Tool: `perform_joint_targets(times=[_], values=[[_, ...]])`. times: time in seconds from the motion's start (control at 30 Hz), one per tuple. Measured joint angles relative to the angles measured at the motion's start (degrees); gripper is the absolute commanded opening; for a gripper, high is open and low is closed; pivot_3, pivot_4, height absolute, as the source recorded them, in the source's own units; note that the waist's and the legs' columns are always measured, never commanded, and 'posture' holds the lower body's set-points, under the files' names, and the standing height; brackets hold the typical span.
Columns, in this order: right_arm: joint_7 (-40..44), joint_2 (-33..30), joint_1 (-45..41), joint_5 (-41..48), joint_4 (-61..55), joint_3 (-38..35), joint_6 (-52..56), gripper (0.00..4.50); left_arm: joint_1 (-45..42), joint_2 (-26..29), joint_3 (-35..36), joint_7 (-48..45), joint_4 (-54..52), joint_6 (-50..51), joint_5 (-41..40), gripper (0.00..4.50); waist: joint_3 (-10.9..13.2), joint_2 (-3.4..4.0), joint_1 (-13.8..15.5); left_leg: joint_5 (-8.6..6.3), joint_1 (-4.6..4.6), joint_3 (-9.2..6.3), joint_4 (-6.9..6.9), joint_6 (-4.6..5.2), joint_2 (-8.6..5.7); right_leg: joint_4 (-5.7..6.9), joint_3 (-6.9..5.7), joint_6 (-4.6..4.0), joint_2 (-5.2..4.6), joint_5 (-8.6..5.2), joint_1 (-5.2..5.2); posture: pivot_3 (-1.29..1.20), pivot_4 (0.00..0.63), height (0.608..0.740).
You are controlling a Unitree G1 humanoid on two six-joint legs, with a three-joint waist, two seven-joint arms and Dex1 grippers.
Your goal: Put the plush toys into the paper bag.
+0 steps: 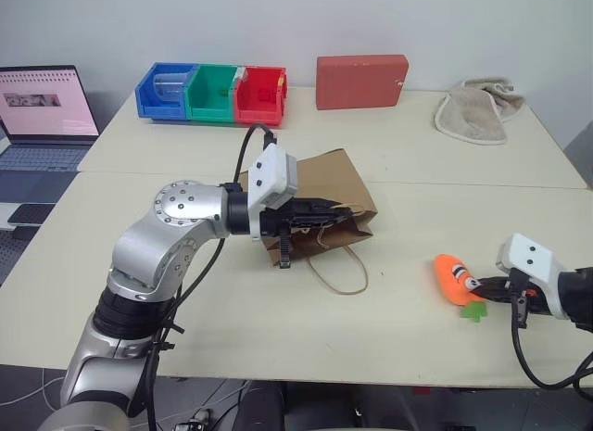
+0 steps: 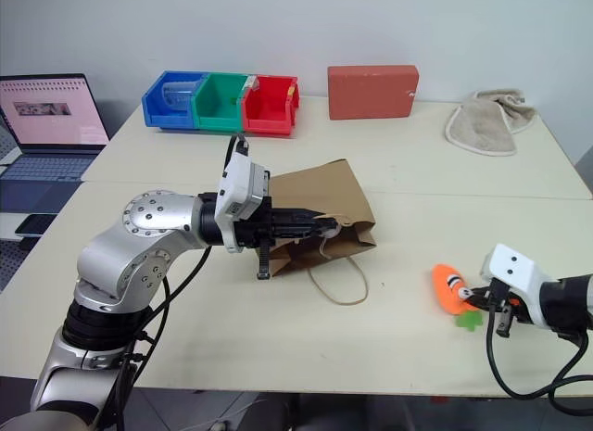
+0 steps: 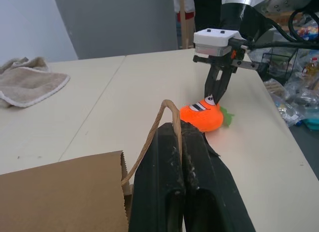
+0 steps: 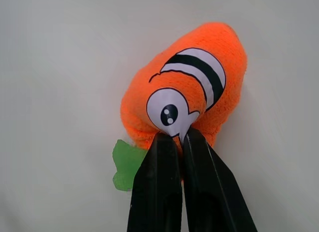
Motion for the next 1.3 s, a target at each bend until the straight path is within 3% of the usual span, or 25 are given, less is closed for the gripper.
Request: perform_joint_targets(times=[0.23,0.37,0.53,1.3], values=[[-5.46,9.44,-16.57,8.69,-11.29,11.42,8.24,0.02,-2.11,-0.20,2.36,0.90,0.11,2.69,-3.26,0.00,0.00,-0.01,0.09,0.00,-0.05,-0.08,0.02,0.00,-0.02,-0.04,-0.04,0.12,0.00,0.07,0.00,0.00,0.150,0.740],[-11.64,17.38,-24.28,7.25,-8.91,20.83,11.73,0.02,-3.33,-0.61,2.50,1.54,-0.03,3.75,-4.35,0.00,0.00,-0.01,0.19,0.00,-0.06,-0.12,0.00,-0.01,-0.04,-0.04,-0.06,0.12,0.00,0.08,0.00,0.00,0.150,0.740],[-17.68,24.59,-28.97,3.69,-2.95,27.00,12.72,0.02,-3.41,-0.34,2.43,1.53,-0.10,4.15,-4.60,0.00,0.00,-0.01,0.18,0.00,-0.07,-0.17,-0.06,0.00,-0.04,-0.02,-0.11,0.08,0.00,0.06,-0.05,0.00,0.150,0.740],[-28.25,41.52,-37.77,-6.75,12.49,33.28,8.09,0.02,-3.79,-0.68,1.98,1.49,-0.19,5.31,-5.54,0.00,0.00,0.00,-0.07,0.00,-0.05,-0.19,-0.09,0.00,-0.02,0.03,-0.13,0.06,0.02,0.06,-0.08,0.00,0.150,0.740]])
